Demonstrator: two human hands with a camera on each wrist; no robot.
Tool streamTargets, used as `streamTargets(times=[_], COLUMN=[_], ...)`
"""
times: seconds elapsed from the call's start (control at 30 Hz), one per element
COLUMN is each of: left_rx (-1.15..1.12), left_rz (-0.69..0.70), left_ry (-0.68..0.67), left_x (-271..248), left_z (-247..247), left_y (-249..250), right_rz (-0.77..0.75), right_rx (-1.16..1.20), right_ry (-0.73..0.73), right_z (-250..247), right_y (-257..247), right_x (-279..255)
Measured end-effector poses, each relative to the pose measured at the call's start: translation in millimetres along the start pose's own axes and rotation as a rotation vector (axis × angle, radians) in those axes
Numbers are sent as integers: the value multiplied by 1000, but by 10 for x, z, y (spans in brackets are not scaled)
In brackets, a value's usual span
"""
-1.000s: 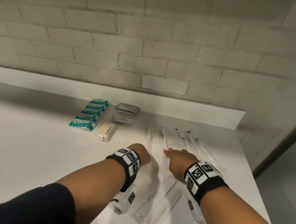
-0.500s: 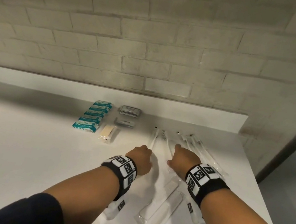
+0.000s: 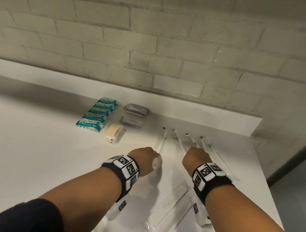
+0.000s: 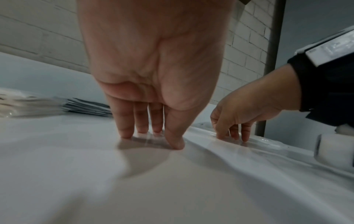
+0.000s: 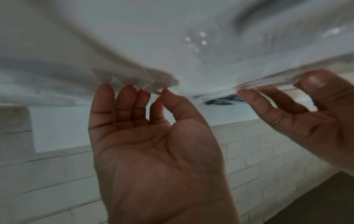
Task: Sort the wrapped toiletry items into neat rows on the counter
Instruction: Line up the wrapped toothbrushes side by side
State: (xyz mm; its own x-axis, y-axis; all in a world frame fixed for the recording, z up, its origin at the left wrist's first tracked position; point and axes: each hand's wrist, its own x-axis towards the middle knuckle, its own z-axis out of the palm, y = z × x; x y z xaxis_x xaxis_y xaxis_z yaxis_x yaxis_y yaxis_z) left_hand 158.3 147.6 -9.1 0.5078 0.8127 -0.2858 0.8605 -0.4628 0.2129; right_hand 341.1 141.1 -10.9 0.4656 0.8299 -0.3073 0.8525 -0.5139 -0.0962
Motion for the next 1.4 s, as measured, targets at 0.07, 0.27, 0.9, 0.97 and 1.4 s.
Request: streamTargets(times=[0.07,0.27,0.9,0.97,1.4], left_rx=[9,64,88,95,39], left_rz=[1,0,8,13,40], left_ry=[14,11,6,24,41], left_x=[-2,38,166,204,696], left_z=[-30,-86,-35,-20,-180], left_y=[8,19,8,3,-256], right_rz=[-23,-7,-382,-401,-441], right_rx=[38,22,-84,-168,-191], right_ry=[46,41,7,-86,-142], right_z=[2,-21,-90,-81,-145], right_y=[12,-1,-109,-121,-540], right_x=[-7,-21,-285,-280,284])
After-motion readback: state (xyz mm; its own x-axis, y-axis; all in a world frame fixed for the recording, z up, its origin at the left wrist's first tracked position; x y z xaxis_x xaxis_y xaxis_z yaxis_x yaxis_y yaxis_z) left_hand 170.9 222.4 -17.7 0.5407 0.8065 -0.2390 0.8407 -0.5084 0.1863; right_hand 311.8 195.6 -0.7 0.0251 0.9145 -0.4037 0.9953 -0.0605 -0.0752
